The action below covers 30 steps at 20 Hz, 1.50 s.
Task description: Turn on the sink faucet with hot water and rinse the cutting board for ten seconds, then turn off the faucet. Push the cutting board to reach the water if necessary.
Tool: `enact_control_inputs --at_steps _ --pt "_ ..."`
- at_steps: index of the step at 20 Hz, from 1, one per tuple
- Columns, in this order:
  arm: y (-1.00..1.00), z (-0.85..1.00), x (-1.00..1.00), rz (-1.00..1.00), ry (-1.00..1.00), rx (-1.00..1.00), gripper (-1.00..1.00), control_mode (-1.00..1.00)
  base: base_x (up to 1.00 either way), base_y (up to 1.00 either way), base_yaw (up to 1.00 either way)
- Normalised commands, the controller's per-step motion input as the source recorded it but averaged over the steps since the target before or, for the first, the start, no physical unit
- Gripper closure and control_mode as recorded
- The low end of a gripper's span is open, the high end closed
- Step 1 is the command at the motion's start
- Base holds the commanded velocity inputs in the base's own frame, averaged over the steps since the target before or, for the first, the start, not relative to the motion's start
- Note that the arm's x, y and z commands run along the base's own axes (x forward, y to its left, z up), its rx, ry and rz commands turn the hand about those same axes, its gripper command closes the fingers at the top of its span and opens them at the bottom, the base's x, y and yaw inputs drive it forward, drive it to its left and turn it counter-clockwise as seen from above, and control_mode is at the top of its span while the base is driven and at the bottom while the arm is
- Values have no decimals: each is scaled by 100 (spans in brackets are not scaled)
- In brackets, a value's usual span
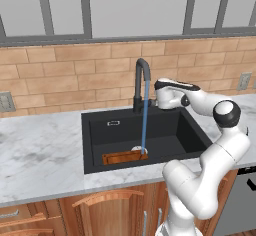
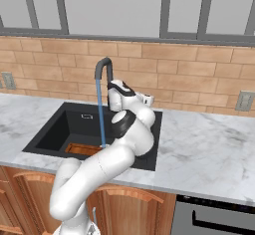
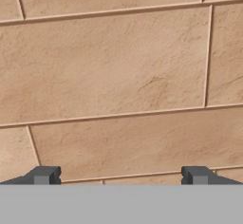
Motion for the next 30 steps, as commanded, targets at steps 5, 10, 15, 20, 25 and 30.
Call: enact_control_inputs --at_steps 5,10,15,20,25,30 --pt "-32 5 -17 1 0 0 -100 -100 0 0 0" --pt "-31 20 -3 1 0 1 -100 -100 0 0 0" --pt "-22 16 -1 0 0 0 -100 -100 0 0 0" --pt "-9 -7 -10 1 0 0 -100 -100 0 0 0" --pt "0 -22 -13 3 -6 0 -100 -100 0 0 0" --pt "-13 -10 -1 5 -5 0 -100 -100 0 0 0"
